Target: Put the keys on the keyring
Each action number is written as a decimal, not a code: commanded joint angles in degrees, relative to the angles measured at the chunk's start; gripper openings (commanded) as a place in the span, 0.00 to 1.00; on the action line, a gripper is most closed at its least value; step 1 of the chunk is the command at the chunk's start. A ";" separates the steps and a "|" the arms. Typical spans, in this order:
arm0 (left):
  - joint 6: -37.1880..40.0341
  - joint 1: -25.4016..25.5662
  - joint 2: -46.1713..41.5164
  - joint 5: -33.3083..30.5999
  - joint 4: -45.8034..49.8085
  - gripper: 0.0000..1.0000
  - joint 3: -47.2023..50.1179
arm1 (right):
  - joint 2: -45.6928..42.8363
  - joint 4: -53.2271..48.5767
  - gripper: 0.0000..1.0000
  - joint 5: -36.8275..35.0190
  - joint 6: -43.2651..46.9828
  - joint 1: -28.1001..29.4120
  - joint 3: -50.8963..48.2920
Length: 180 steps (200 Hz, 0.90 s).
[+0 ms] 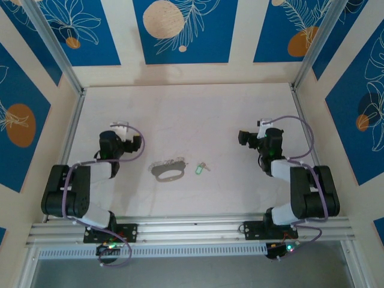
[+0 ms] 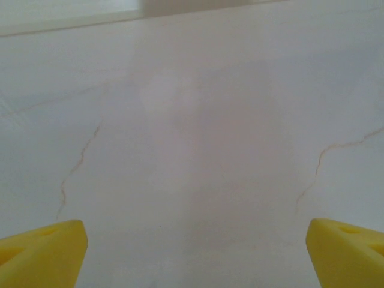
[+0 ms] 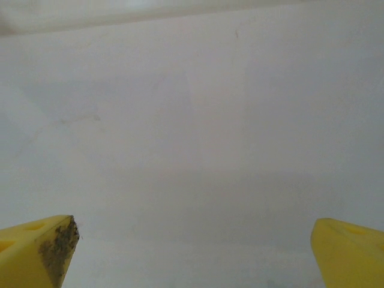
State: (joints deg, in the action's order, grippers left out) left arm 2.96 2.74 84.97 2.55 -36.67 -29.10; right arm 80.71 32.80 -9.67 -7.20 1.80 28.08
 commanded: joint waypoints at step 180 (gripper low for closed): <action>-39.16 12.84 -31.55 16.49 45.79 0.69 -1.06 | 3.13 -41.40 0.77 16.37 -18.61 29.15 18.72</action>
State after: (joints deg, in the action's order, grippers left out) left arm -31.29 12.19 55.44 19.90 2.70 -33.47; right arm 80.47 -7.99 3.31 -22.98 29.76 45.01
